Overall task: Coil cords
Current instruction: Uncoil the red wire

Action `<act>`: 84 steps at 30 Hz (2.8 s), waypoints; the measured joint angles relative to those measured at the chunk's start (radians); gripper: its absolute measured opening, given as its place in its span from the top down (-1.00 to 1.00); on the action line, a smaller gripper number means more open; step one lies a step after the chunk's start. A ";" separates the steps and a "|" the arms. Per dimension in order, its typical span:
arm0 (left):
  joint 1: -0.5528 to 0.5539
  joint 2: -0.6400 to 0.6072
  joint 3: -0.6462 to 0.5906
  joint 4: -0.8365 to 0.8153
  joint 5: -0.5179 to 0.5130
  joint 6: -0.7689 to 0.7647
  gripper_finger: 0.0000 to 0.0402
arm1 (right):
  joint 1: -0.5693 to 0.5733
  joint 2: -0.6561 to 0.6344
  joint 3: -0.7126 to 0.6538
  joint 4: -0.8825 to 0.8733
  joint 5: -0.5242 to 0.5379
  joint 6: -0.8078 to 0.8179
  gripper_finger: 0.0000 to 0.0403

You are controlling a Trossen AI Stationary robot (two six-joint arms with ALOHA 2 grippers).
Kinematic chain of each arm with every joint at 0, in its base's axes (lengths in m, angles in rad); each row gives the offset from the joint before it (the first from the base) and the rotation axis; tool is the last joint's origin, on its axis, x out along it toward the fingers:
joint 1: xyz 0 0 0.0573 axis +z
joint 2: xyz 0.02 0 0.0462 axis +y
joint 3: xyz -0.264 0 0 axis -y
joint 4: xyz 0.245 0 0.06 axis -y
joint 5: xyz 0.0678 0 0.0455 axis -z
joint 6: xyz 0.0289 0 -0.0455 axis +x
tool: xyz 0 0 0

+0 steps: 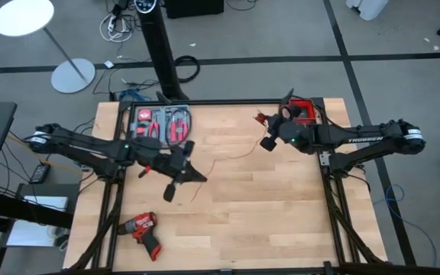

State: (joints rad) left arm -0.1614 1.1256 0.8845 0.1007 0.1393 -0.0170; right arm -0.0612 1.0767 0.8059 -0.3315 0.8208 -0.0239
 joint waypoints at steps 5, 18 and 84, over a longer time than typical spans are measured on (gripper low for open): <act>0.001 -0.087 0.000 -0.044 -0.183 0.048 1.00 | 0.000 0.000 0.000 -0.120 -0.107 0.138 1.00; 0.001 -0.220 0.000 -0.157 -0.738 0.169 1.00 | 0.062 -0.001 0.000 -0.259 -0.283 0.252 1.00; 0.011 -0.106 0.001 -0.001 -0.338 0.145 1.00 | 0.268 -0.031 0.000 -0.341 -0.161 -0.101 1.00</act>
State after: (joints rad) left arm -0.1505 1.0198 0.8852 0.0996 -0.1992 0.1284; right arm 0.2064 1.0454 0.8062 -0.6722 0.6594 -0.1247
